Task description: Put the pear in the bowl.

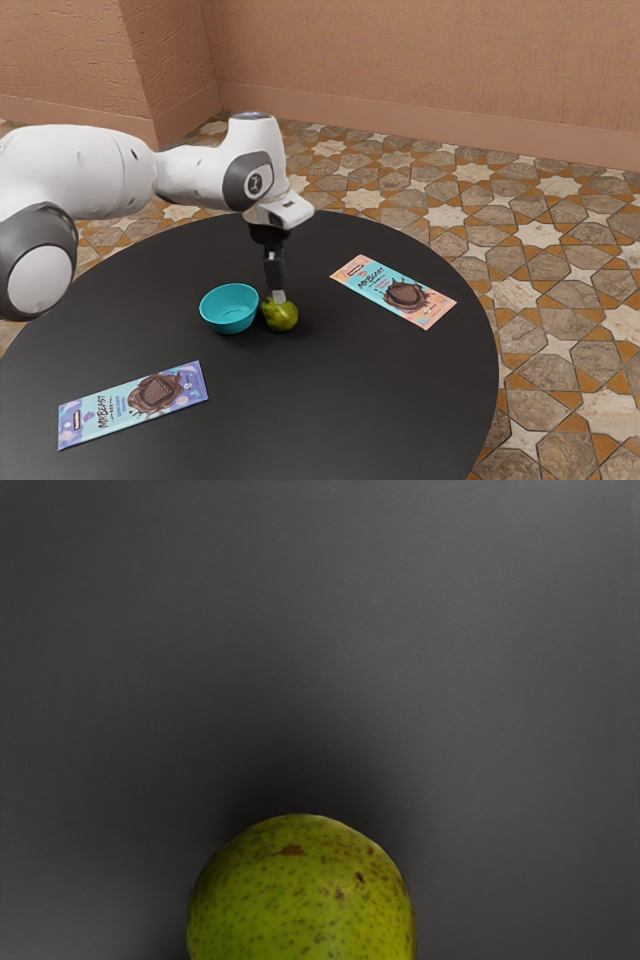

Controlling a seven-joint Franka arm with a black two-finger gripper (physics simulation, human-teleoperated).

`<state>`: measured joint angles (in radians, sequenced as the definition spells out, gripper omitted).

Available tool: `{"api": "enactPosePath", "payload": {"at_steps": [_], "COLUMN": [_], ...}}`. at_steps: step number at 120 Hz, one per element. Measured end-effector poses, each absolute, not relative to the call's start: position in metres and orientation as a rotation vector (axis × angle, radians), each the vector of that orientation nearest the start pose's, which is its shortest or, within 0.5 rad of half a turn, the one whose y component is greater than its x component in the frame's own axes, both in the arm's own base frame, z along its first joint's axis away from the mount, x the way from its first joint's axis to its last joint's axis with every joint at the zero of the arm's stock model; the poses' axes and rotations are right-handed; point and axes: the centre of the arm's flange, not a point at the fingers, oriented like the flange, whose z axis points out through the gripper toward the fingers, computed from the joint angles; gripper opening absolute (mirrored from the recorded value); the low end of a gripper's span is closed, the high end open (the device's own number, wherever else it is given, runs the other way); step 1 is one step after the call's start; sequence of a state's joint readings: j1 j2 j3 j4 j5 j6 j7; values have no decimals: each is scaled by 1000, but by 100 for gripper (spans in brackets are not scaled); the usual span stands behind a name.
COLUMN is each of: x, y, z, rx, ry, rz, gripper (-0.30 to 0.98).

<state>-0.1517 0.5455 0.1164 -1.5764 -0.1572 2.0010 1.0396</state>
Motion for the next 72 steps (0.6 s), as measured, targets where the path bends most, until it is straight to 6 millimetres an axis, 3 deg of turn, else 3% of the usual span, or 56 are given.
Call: {"api": "enactPosePath", "payload": {"at_steps": [29,72], "x": [679,681], "y": [-43,-43], "z": [282,266], "rx": [-2705,-2580], "ry": [1821,2010], "rz": [164,132], "gripper": [69,69]}}
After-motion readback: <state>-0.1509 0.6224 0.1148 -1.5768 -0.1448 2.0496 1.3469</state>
